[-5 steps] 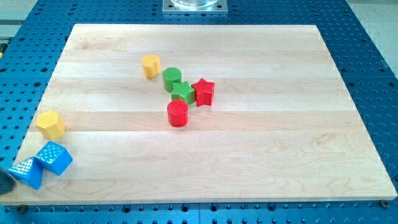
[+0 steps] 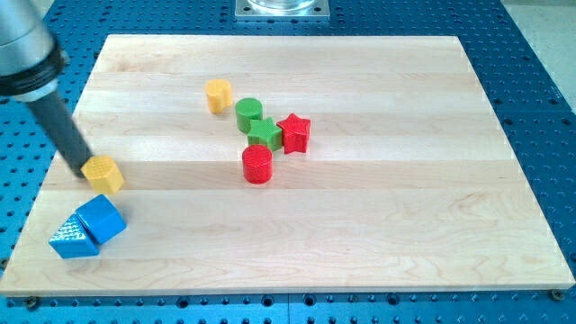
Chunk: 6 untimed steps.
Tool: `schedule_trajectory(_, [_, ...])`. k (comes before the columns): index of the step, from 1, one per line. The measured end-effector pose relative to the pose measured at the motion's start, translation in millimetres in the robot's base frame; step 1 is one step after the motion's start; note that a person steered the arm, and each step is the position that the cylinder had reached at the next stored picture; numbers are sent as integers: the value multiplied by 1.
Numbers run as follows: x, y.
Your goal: Move the yellow hexagon into the blue cube
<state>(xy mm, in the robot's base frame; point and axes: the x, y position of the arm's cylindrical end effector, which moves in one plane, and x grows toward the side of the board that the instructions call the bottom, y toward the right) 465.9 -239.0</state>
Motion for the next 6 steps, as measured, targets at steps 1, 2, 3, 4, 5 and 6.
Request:
schedule_trajectory(1, [10,4])
schedule_trajectory(2, [-19,33])
schedule_trajectory(3, [9,34])
schedule_trajectory(4, [28,26])
schedule_trajectory(5, [-13,60])
schedule_trajectory(6, [-112,100])
